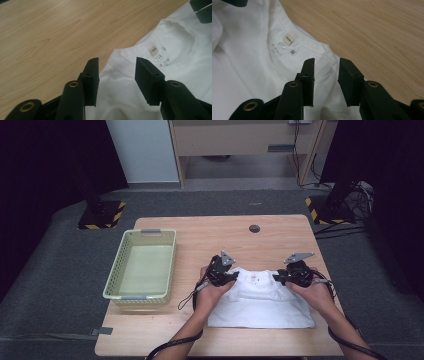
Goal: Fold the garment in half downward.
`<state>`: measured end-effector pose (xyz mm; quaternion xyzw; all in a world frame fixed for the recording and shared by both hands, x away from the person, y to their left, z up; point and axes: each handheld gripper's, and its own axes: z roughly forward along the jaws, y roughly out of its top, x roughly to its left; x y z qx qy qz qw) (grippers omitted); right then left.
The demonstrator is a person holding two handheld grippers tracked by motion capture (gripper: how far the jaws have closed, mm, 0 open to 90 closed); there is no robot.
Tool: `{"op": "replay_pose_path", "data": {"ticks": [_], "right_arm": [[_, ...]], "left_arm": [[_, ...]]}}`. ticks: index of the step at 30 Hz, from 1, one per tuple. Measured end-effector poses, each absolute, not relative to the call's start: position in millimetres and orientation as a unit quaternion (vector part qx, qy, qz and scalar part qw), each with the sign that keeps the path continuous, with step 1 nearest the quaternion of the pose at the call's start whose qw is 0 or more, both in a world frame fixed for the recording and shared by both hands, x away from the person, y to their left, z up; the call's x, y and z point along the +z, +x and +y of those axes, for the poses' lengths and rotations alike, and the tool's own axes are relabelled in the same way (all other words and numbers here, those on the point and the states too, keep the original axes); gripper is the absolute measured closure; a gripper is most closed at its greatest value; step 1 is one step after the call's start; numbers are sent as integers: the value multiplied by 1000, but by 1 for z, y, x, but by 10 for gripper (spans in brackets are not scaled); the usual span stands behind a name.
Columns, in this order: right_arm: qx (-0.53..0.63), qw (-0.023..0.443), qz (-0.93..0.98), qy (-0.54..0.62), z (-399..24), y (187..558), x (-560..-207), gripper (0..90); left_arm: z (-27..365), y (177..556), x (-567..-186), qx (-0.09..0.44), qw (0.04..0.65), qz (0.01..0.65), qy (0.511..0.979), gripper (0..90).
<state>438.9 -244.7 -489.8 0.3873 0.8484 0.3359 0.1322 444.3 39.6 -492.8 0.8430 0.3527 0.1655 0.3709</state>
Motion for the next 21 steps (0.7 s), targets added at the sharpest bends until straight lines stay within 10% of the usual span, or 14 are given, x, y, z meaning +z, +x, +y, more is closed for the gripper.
{"op": "replay_pose_path", "data": {"ticks": [14,21], "right_arm": [[315,121,855,393,-236,455,-514,577],[317,123,864,372,-230,450,-515,705]], "left_arm": [[44,461,-519,149,366,366,843,481],[39,459,-522,148,361,357,849,492]]}}
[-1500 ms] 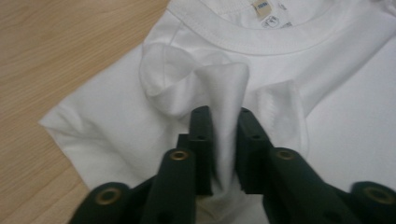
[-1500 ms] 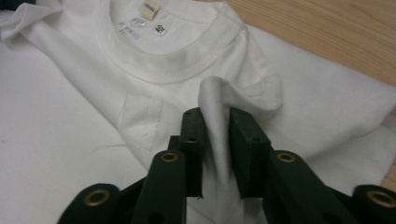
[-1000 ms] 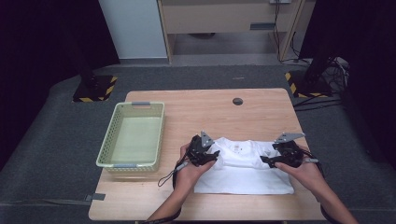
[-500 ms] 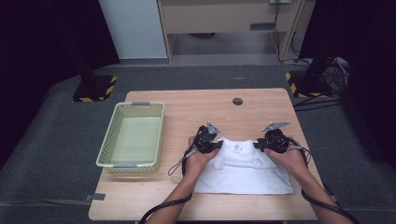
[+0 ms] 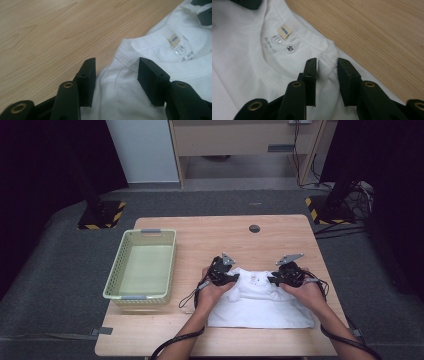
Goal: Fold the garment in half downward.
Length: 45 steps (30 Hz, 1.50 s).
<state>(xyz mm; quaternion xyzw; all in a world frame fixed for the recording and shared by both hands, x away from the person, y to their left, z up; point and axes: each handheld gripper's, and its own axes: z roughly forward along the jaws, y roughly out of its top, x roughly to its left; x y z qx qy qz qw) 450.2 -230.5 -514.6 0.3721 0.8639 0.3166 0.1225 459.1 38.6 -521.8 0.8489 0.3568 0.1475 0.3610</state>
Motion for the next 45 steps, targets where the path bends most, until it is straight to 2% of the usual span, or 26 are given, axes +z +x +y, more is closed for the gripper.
{"op": "replay_pose_path", "data": {"ticks": [5,11,14,17,20,21,26,34,40,45], "right_arm": [[316,122,866,367,-229,448,-514,778],[314,123,867,366,-228,448,-514,781],[314,124,867,365,-228,448,-514,787],[315,124,867,365,-227,448,-513,800],[318,125,866,364,-227,447,-511,810],[319,125,865,366,-227,447,-510,813],[325,128,863,365,-229,447,-506,822],[348,134,856,357,-236,434,-487,823],[360,142,859,336,-241,406,-471,821],[372,134,860,322,-240,382,-472,813]], "left_arm": [[37,459,-520,151,369,353,846,492],[33,462,-517,155,378,347,845,472],[30,464,-516,151,380,342,846,492],[25,464,-517,149,374,334,852,556],[25,464,-517,153,374,339,849,672],[25,463,-516,155,377,335,850,736],[22,459,-511,160,368,326,856,836],[25,435,-484,166,391,317,848,850],[30,403,-470,162,411,303,844,851],[26,378,-470,161,413,282,851,850]]}}
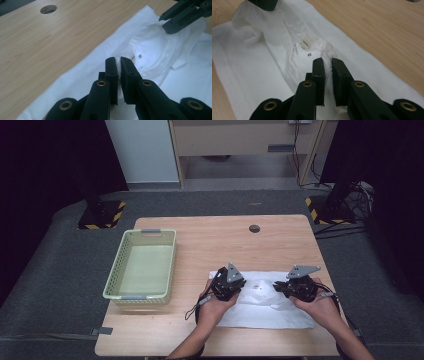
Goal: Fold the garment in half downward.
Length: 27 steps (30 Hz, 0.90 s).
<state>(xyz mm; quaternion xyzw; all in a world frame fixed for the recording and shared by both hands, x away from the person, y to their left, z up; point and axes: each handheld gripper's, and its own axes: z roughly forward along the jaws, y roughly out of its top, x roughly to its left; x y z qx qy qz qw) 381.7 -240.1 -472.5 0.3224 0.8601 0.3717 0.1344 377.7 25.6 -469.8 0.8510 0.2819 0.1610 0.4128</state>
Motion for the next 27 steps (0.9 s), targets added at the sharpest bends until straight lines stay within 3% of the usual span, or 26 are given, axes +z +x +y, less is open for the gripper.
{"op": "replay_pose_path", "data": {"ticks": [7,13,16,23,27], "right_arm": [[371,126,863,319,-242,366,-483,760],[363,128,867,318,-242,366,-492,515],[361,122,870,314,-241,368,-494,464],[359,97,872,320,-240,382,-494,408],[347,75,876,326,-237,391,-498,427]], "left_arm": [[30,366,-475,154,407,279,856,850],[36,357,-480,149,407,280,857,851],[39,354,-481,146,408,278,857,851],[40,351,-486,141,409,280,857,851],[41,350,-490,139,409,280,857,850]]}}
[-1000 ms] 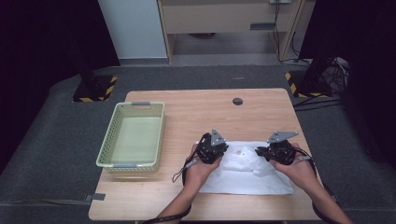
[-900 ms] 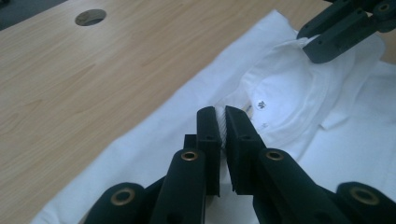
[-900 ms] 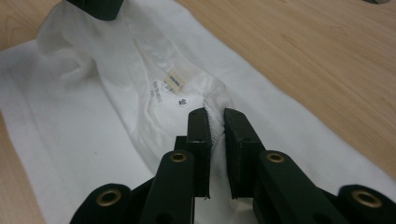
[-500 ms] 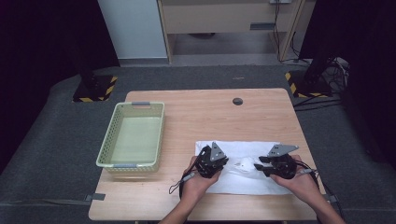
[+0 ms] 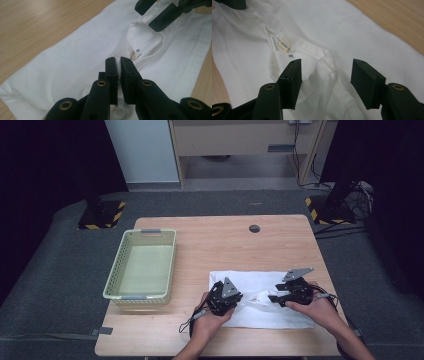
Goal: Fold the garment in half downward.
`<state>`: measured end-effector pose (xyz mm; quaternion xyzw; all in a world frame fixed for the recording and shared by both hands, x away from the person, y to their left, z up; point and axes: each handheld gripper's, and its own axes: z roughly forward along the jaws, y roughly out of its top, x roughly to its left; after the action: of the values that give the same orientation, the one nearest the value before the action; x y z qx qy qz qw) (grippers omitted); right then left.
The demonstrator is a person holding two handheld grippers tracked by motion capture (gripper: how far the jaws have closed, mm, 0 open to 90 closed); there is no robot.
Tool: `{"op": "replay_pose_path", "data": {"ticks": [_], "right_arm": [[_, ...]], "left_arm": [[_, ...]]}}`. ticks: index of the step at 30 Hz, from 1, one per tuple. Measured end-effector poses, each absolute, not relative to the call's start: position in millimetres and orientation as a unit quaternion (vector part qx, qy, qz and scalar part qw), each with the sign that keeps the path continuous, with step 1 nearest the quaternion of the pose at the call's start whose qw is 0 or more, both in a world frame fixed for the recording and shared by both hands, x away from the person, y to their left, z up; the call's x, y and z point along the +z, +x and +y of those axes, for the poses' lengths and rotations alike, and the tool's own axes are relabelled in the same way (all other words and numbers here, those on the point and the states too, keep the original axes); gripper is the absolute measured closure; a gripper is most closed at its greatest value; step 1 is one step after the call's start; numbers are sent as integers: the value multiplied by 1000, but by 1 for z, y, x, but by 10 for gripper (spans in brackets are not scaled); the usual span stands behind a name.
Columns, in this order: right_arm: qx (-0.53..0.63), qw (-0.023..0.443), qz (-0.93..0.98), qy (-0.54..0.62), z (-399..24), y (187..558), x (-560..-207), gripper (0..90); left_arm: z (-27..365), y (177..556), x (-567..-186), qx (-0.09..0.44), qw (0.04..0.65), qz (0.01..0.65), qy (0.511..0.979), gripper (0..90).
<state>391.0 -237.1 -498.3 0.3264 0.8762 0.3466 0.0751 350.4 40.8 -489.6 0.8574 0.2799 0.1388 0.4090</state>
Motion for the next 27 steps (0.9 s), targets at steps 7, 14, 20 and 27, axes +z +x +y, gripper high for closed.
{"op": "replay_pose_path", "data": {"ticks": [7,14,20,27], "right_arm": [[326,44,888,321,-234,391,-504,687],[349,83,882,306,-242,354,-490,738],[344,100,888,289,-241,326,-493,691],[333,101,897,275,-242,308,-498,683]], "left_arm": [[44,347,-491,134,412,282,856,850],[47,331,-490,125,416,275,858,842],[49,319,-491,112,415,272,861,812],[51,303,-496,95,413,268,865,762]]}}
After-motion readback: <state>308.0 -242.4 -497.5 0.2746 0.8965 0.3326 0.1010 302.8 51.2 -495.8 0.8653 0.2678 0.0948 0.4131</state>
